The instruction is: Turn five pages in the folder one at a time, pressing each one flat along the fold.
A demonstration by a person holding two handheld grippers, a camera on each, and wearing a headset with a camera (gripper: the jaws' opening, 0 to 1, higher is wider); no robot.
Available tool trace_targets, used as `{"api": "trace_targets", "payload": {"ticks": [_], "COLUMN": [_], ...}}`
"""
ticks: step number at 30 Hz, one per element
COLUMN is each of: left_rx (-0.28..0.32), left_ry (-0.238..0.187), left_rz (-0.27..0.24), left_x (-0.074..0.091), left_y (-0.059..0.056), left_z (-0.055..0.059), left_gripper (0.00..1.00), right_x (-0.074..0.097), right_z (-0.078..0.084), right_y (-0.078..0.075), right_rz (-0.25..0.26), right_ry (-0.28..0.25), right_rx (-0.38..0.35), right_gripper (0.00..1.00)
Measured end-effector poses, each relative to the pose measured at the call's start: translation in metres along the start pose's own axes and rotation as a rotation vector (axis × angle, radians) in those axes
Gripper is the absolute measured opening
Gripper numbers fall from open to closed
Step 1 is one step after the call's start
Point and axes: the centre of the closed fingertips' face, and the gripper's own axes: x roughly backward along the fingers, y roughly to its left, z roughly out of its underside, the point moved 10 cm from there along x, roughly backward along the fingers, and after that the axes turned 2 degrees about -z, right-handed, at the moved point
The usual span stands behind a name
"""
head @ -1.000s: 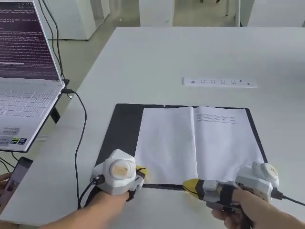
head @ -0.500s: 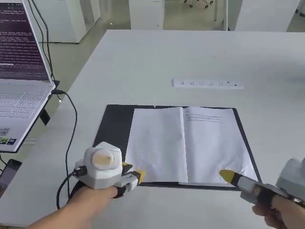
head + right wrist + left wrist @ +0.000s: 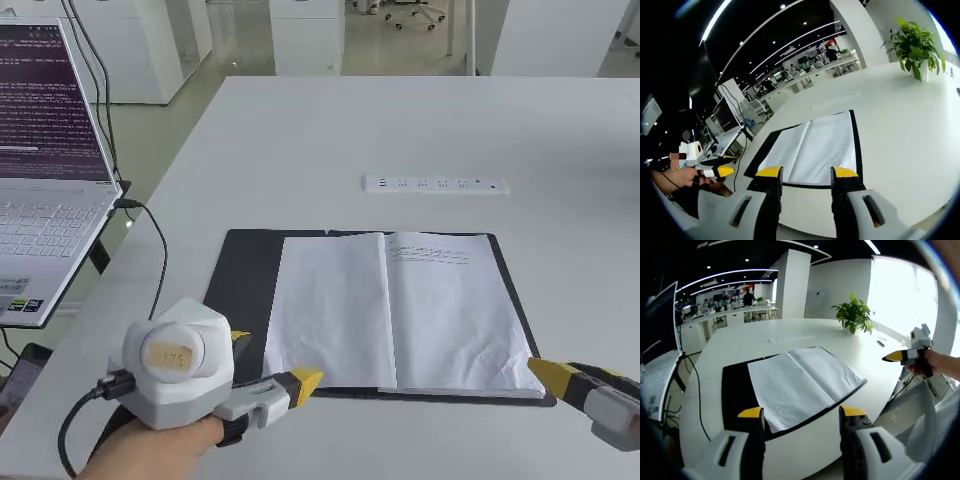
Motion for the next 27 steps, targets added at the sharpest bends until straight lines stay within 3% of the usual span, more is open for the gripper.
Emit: {"api": "trace_targets", "payload": {"ticks": [5,11,18,27], "left_rx": [-0.017,-0.037,-0.078,-0.096], "left_ry": [-0.008,0.000,-0.005,0.017], "left_rz": [-0.011,0.000,0.027,0.062], "left_x": [0.012,0.008,-0.011,-0.041], "left_y": [-0.004,-0.008,-0.024,-0.043], "left_z": [-0.003,-0.007,-0.019,-0.020], "left_gripper": [0.63,0.64,0.63,0.62], "right_x": [0.009,0.013,0.017,0.013], "right_z": [-0.003,-0.001,0.005,0.006], "right_y": [-0.005,-0.016,-0.028,-0.034], "right_rz": [0.029,0.047,0.062,0.058], "right_ry": [-0.063,-0.076,-0.066,-0.044], "right_rx": [0.012,-0.022,-0.040,-0.021], "right_gripper": [0.43,0.42,0.42,0.41]}}
